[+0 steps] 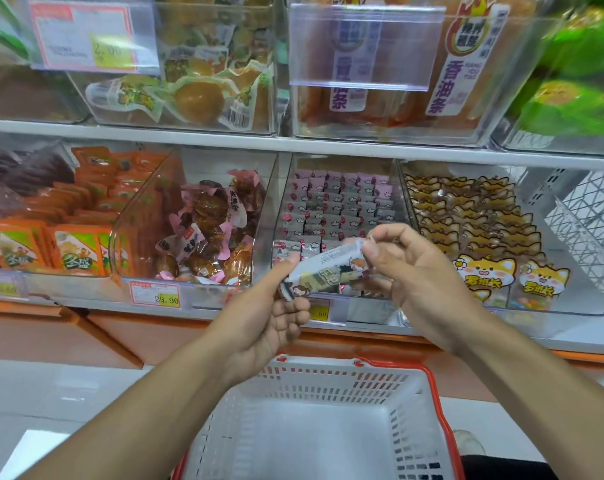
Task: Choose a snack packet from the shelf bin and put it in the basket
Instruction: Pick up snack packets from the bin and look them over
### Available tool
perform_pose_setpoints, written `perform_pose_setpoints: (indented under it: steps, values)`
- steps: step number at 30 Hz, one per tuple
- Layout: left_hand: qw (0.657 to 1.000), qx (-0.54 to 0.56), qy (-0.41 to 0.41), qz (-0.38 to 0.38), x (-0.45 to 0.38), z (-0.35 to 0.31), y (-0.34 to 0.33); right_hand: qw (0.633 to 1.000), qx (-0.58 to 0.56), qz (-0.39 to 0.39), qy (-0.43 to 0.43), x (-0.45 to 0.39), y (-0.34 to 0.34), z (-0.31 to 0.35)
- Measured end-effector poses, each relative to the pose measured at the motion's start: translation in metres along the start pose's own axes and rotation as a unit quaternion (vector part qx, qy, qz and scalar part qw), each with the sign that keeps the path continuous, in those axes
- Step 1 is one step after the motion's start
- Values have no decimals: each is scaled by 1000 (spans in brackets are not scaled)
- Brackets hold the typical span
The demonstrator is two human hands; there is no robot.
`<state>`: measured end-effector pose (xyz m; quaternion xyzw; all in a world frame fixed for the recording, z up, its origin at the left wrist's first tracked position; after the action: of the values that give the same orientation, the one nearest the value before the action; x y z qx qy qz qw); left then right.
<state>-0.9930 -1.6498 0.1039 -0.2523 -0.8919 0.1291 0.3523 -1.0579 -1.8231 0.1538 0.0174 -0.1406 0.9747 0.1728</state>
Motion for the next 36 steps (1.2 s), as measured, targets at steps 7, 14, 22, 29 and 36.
perform_pose_setpoints:
  steps: [7, 14, 22, 29, 36]
  values:
    - [999, 9, 34, 18, -6, 9, -5, 997, 45, -34, 42, 1, 2, 0]
    - [946, -264, -179, -64, -5, -14, 5, 963, 163, -129, 172, 1, 18, 28]
    - [694, -671, -250, -77, -3, 0, 0, 893, 391, -53, 214, 2, 0, 12]
    - [701, -659, -262, -74, -4, -1, -3, 743, 632, 45, 216, -4, -19, -12]
    - [658, -702, -270, -27, -2, 7, -14, 682, 699, 24, 213, -8, -13, -9]
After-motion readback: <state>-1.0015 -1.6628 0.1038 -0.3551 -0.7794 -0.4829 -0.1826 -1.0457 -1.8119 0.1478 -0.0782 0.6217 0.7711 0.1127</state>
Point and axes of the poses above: each hand's wrist, its own x-axis away from the middle knuckle, its own y-axis out of the back of the hand, z = x × y, the point moved 7 cm from there along -x, towards the middle knuckle, and after that the axes turned 1 degree about -y, right-handed, at the moved point
